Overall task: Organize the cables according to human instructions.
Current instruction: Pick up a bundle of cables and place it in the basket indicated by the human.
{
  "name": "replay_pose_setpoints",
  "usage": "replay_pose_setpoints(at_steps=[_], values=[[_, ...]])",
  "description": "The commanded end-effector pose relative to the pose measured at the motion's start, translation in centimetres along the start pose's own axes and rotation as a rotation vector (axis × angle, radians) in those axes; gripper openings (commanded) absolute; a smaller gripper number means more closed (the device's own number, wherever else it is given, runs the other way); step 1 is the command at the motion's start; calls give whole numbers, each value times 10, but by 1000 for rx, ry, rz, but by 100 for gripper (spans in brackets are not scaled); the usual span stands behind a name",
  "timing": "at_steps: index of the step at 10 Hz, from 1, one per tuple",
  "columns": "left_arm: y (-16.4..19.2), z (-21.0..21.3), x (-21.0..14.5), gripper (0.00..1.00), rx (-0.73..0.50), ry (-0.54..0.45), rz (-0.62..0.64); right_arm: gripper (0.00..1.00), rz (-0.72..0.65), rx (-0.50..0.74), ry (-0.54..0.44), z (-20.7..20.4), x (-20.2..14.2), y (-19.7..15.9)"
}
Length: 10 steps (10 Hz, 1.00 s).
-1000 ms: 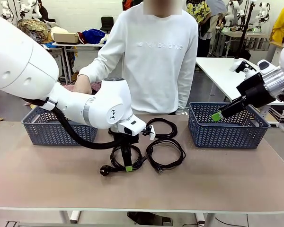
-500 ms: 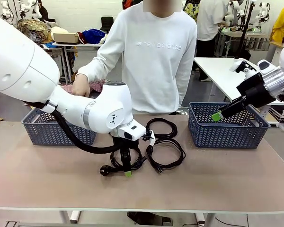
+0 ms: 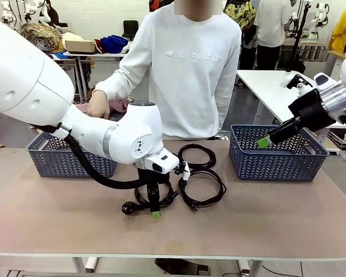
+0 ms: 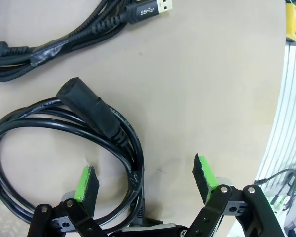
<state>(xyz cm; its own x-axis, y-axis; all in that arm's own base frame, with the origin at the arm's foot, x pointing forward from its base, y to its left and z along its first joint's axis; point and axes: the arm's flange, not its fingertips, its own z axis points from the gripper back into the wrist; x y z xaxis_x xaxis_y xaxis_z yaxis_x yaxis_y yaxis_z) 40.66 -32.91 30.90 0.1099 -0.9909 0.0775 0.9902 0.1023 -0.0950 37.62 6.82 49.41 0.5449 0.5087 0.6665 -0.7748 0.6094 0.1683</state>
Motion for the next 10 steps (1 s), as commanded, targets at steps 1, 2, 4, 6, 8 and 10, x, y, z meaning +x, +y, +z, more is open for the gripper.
replay_pose_setpoints(at_steps=[1, 2, 4, 6, 8, 10], values=[[4, 0, 7, 100, 9, 39, 14, 100, 16, 19, -20, 0, 1, -3], [5, -1, 10, 100, 8, 43, 12, 100, 16, 19, -20, 0, 1, -3], [7, -1, 14, 100, 10, 55, 9, 100, 16, 19, -20, 0, 1, -3], [9, -1, 15, 81, 23, 72, 9, 100, 16, 19, -20, 0, 1, -3], [9, 0, 15, 76, 30, 73, 10, 100, 16, 19, -20, 0, 1, -3], [8, 0, 15, 57, 34, 72, 10, 100, 16, 19, -20, 0, 1, -3]])
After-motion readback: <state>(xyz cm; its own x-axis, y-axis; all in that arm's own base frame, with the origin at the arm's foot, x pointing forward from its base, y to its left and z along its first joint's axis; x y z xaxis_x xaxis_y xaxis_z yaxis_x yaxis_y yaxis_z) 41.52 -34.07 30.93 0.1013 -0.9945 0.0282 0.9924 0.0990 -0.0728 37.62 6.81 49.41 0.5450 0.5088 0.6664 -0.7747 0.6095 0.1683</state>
